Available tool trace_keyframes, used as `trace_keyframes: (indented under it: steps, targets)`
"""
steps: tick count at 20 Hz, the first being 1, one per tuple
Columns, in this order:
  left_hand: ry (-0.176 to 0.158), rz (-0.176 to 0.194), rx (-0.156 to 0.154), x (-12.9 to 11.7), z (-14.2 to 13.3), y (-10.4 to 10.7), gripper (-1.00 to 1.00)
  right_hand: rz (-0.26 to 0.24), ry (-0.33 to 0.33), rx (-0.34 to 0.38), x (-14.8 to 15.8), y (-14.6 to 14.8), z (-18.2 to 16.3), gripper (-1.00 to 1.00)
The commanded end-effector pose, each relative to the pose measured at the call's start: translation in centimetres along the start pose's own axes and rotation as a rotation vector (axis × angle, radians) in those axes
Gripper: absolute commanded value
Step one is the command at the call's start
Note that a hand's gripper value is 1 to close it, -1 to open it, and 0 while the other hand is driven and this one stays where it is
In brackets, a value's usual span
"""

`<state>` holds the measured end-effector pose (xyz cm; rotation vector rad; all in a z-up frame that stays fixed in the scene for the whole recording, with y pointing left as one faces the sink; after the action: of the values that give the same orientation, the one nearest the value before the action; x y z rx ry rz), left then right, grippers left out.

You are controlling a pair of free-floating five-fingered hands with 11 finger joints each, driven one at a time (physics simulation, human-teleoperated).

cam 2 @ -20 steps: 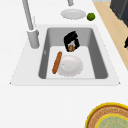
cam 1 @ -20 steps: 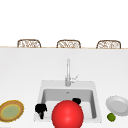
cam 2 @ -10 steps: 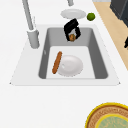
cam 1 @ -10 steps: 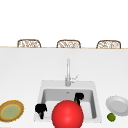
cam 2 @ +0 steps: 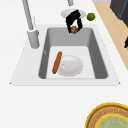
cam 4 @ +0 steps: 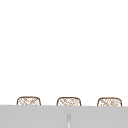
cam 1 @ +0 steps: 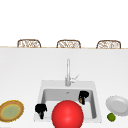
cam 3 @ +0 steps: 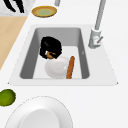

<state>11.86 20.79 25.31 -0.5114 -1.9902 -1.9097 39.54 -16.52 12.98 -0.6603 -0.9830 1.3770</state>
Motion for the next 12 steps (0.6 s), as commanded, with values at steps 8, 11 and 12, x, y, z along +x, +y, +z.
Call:
trace_keyframes:
  steps: [8, 11, 12]
  targets:
    - [0.000, 0.000, 0.000, 0.0, 0.0, 0.0, 0.00, -0.006, -0.023, -0.011, -4.0, -2.9, 4.9, 1.00]
    - [0.000, 0.000, 0.000, 0.0, 0.0, 0.0, 0.00, -0.008, -0.010, -0.020, -4.8, -5.0, 6.3, 1.00]
    - [0.000, 0.000, 0.000, 0.0, 0.0, 0.0, 0.00, -0.007, -0.009, -0.015, -5.1, -5.5, 6.8, 1.00]
